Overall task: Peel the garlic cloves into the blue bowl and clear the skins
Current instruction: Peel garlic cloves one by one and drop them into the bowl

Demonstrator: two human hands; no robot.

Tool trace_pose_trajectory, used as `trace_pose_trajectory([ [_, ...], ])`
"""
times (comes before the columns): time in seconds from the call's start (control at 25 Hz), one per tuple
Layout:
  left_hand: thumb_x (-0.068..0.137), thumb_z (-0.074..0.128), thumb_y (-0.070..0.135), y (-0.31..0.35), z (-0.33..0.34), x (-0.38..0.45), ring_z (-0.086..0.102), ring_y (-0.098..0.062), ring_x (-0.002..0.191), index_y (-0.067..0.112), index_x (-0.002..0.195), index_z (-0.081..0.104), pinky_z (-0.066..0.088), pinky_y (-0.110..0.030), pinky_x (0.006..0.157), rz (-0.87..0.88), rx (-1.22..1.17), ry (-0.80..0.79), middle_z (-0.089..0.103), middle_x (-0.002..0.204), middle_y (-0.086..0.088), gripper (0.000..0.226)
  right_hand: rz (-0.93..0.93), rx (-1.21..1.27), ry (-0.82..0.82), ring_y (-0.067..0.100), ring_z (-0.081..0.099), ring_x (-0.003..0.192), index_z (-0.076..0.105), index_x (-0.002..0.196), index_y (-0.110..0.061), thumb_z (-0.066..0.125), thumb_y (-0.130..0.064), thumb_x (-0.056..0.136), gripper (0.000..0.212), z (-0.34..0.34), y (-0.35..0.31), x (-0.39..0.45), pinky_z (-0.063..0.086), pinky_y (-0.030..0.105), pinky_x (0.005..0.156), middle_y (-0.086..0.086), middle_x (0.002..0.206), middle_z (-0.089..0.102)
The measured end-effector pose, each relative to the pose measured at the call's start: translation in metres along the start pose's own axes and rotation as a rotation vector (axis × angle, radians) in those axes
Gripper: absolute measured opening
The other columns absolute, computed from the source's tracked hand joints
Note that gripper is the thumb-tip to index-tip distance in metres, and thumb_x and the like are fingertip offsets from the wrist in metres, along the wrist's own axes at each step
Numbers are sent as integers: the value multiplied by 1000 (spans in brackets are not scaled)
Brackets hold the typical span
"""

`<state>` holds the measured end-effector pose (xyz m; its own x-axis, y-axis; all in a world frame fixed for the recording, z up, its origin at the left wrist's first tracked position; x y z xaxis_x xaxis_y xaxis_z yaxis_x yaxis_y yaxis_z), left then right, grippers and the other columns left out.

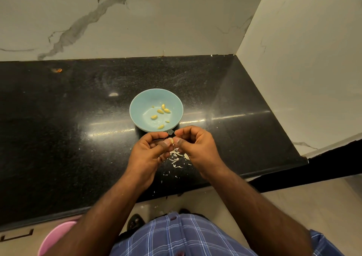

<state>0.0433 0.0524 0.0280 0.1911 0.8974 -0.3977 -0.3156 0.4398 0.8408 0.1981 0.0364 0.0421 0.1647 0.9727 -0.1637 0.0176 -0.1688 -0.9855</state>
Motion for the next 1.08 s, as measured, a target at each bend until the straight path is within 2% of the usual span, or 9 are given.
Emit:
trace_pose_trajectory([
  [0.16,88,71,6,-1,-3,-1,72,-23,96,12,108,74,55,-32,80,65,112,-62,77,101,-11,21,-9,5,31,17,71,79,71,96,-11,76,-3,87,13,0,-1,-1,56,29,70,9,84,74],
  [0.28,87,72,7,-1,-4,-1,72,-20,93,12,107,77,53,-32,79,92,148,-69,78,102,-13,21,-16,-16,27,16,71,79,71,95,-13,76,-4,86,14,0,-2,-1,56,26,69,8,84,75],
  [0.52,82,72,12,-2,-6,0,68,-18,85,8,106,77,54,-26,75,55,38,-67,76,96,-16,24,-23,-168,97,16,72,83,73,95,-14,79,-3,83,17,-17,-3,4,62,38,80,3,86,75],
  [0.6,84,71,10,-2,-6,0,69,-17,84,6,109,76,55,-23,73,35,22,-75,76,96,-16,26,-24,-238,55,12,73,88,76,95,-15,78,-1,84,18,-22,-6,5,62,39,85,-1,88,76],
  [0.72,89,68,4,-1,-6,1,68,-16,83,5,110,75,56,-20,70,14,20,-85,75,95,-16,22,-70,-371,-36,3,71,95,79,103,-21,78,-12,87,18,-19,-14,3,58,29,90,-11,93,76],
  [0.8,89,69,4,0,-5,0,68,-17,82,6,109,76,56,-21,70,15,25,-105,75,96,-16,21,-96,-419,-77,3,70,94,79,105,-21,78,-20,88,18,-15,-16,2,57,25,86,-11,95,76],
  [0.88,84,72,7,2,-3,-1,69,-17,81,7,104,75,57,-22,71,7,8,-113,75,95,-15,21,-142,-467,-83,3,69,89,79,100,-21,78,-24,88,12,-11,-16,0,56,21,79,-10,92,75],
  [1.0,79,75,10,5,0,-4,68,-16,78,9,99,76,56,-21,69,-13,-11,-140,75,93,-13,20,-208,-499,-72,4,67,82,76,91,-21,76,-19,89,3,-9,-16,-1,53,19,73,-10,84,72],
  [1.08,76,77,12,6,0,-5,64,-13,73,13,91,79,52,-20,64,7,1,-147,74,88,-11,15,-189,-473,-94,5,67,77,74,85,-23,76,-16,89,8,-8,-16,-2,54,21,71,-10,79,71],
])
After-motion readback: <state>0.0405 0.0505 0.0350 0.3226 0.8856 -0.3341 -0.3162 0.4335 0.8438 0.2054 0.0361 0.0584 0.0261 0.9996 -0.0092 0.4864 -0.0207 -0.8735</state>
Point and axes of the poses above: each hand's wrist, its own x-axis towards the middle knuckle, its own z-axis out of the palm, y = z × x, the point moved 2 cm from there along x, towards the middle knuckle
